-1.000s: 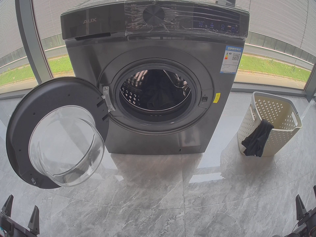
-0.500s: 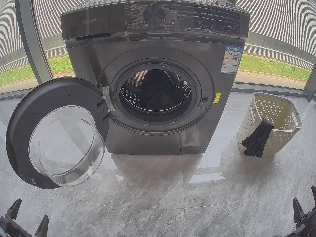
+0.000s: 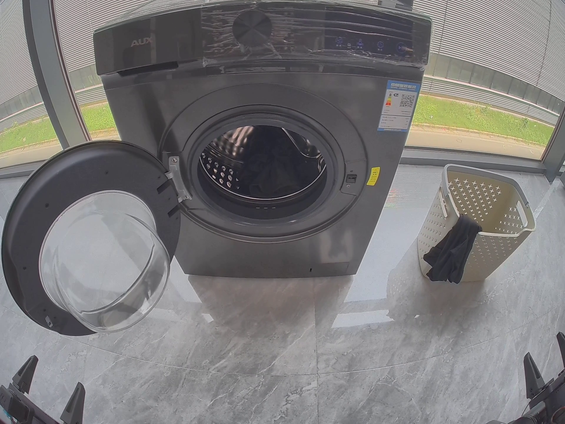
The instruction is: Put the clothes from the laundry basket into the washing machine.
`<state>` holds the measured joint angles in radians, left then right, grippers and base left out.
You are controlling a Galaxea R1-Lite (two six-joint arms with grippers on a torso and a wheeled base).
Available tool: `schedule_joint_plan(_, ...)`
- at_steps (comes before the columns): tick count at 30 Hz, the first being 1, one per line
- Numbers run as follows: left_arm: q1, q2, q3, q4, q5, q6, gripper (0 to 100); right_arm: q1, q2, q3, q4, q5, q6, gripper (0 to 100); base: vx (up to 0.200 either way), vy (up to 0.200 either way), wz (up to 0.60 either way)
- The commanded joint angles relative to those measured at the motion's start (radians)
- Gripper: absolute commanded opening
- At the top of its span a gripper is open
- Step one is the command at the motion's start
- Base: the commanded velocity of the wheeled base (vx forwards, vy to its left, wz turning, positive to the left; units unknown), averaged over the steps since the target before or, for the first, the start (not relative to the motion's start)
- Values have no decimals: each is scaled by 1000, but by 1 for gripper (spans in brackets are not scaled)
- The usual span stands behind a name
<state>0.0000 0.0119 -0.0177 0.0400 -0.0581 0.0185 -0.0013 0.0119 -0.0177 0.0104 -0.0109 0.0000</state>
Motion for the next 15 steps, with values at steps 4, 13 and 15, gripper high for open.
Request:
schedule_joint_plan(4,0,-12,16,0,0,0,100,0,-10,10,0,0,0,100,0,-200,0)
schedule_joint_plan(13,0,-12,18,0,1,0,100,0,-10,10,0,0,0,100,0,-200,0)
schedule_joint_plan(15,2,-12,16,0,1,0,100,0,-10,10,0,0,0,100,0,-200,0)
